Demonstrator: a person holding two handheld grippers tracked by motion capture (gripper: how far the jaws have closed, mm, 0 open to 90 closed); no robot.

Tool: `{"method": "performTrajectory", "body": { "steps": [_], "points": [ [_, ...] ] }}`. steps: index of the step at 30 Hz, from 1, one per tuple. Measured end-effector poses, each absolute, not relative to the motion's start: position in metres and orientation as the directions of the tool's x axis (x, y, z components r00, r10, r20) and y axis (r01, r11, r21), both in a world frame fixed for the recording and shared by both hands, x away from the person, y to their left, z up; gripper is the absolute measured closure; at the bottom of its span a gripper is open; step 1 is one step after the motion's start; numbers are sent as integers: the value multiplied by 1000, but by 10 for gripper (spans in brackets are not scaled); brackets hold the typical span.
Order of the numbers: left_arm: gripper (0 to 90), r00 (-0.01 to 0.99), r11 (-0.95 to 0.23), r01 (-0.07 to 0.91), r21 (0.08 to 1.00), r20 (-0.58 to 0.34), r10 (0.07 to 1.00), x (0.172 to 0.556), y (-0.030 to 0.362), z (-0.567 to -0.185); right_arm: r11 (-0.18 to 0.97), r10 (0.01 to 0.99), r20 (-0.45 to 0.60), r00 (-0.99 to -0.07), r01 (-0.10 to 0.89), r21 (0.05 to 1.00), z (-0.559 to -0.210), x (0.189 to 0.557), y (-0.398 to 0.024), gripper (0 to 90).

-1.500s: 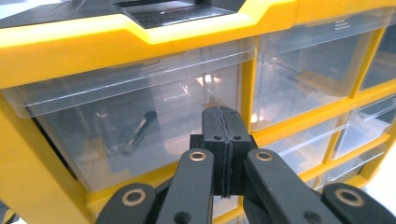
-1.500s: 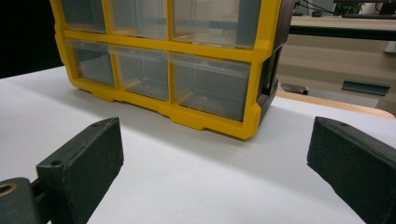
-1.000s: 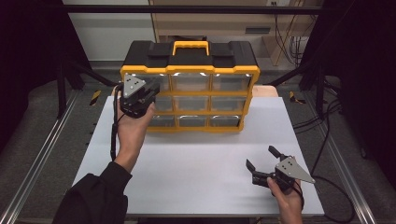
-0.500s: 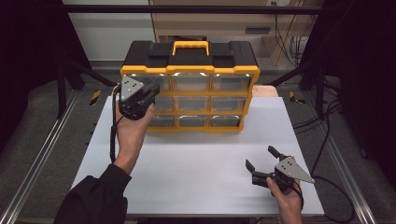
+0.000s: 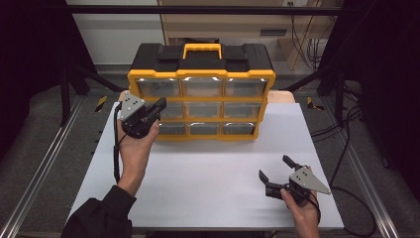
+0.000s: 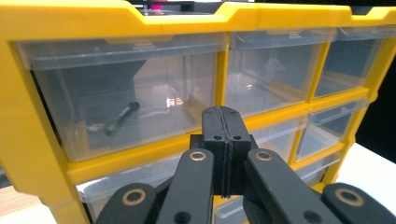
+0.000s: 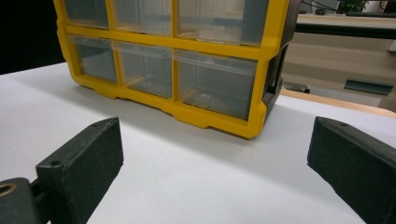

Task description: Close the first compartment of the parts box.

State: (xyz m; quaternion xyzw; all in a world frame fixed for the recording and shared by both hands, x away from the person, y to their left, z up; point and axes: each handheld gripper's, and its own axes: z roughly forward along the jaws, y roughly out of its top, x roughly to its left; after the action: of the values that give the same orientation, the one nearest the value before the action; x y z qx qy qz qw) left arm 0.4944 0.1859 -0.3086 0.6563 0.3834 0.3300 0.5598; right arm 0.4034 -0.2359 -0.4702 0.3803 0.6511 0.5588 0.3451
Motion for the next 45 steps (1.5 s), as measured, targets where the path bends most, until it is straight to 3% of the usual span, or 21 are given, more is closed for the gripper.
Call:
{"method": "performTrajectory", "body": {
  "steps": [11, 20, 24, 45],
  "points": [
    [894, 514, -68, 143, 987, -15, 857, 495, 190, -311, 67, 877, -6, -481, 110, 992, -470, 405, -234, 39],
    [420, 551, -103, 99, 990, 32, 834, 475, 189, -317, 112, 866, -43, -498, 109, 988, -471, 406, -223, 41],
    [280, 582, -104, 86, 991, 34, 812, 472, 189, -319, 112, 866, -42, -498, 111, 987, -471, 406, -222, 41],
    [39, 667, -108, 50, 993, 47, 743, 463, 189, -328, 90, 873, -27, -487, 107, 990, -470, 406, -225, 30]
  ]
}}
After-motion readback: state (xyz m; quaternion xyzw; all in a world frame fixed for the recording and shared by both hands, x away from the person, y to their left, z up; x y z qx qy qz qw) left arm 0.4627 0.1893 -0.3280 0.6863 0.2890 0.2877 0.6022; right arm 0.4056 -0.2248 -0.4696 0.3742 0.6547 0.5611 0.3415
